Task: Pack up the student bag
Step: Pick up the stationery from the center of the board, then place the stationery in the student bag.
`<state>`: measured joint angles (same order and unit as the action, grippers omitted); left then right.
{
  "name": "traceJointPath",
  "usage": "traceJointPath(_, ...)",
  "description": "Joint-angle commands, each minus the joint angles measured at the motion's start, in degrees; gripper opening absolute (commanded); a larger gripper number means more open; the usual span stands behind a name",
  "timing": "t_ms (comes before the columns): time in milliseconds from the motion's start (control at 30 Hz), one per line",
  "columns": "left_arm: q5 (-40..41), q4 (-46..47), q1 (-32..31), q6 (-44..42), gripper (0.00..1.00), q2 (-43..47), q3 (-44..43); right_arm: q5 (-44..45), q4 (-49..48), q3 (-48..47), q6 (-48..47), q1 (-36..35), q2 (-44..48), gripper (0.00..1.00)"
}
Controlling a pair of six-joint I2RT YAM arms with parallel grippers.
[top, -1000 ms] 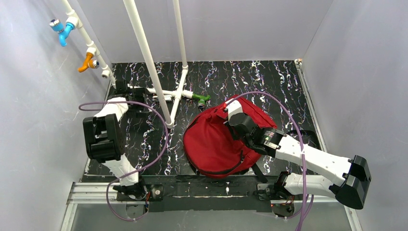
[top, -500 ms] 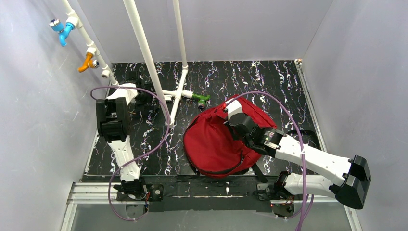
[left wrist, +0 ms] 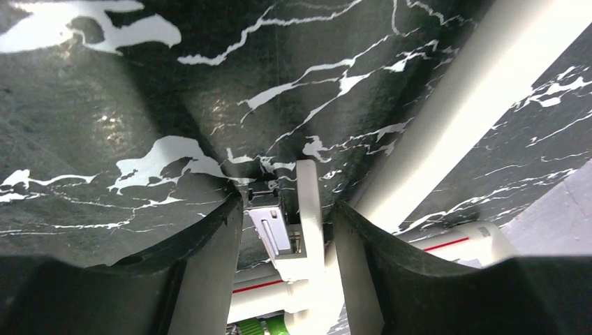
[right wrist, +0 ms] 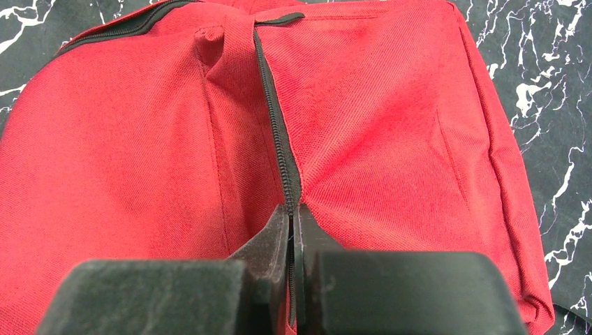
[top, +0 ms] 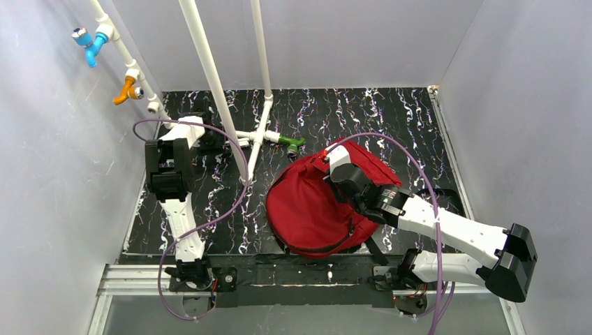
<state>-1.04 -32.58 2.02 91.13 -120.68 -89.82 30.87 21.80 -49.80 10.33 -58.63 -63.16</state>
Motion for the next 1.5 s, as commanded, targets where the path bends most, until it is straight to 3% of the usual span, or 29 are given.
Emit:
traceJointPath(0, 4.0, -5.5, -1.2, 1.2, 0.47, -1.3, -1.3, -0.5, -4.0, -0.6, 0.3, -0.4, 0.4, 0.01)
traceJointPath(267, 7.4, -5.7, -1.2, -2.0, 0.32, 1.4, -0.3, -0.5, -4.0, -0.5, 0.3, -0.4, 0.9, 0.01)
traceJointPath(433, 11.9, -5.9, -0.4, -6.7, 0.29, 7.3, 2.5, -0.4, -3.5, -0.6, 0.3, -0.4, 0.5, 0.01)
traceJointPath(667, 16.9, -5.9, 4.6, -17.9, 0.28, 25.5, 15.5, -0.9, -4.1, -0.7, 0.3, -0.4, 0.2, 0.01)
traceJointPath(833, 15.2, -7.7, 6.6, -32.5, 0.26, 41.5, 24.0, -0.7, -4.3, -1.0, -0.7, -0.4, -0.6, 0.01)
traceJointPath(967, 9.3, -12.4, 6.5, -45.0, 0.27, 53.0, 27.1, -0.4, -3.9, -1.6, -1.1, -0.4, -1.4, 0.01)
traceJointPath(1133, -18.4, -9.9, 6.4, -60.6, 0.27, 67.0, 33.2, -0.3, -4.1, -1.5, -0.9, -0.4, -1.9, 0.01)
traceJointPath(1300, -40.7, 3.2, 4.6, -52.4, 0.20, 75.4, 44.2, -1.7, -3.4, -2.4, 0.2, -0.4, -2.1, 0.01)
traceJointPath(1367, -40.6, 9.1, -2.2, -47.5, 0.19, 77.1, 46.7, -2.4, -3.5, -2.4, 0.8, -0.4, -1.6, 0.01)
traceJointPath(1467, -33.7, 18.5, -17.1, -40.0, 0.21, 78.6, 50.0, -2.8, -3.5, -2.5, 1.5, -0.4, -0.9, 0.01)
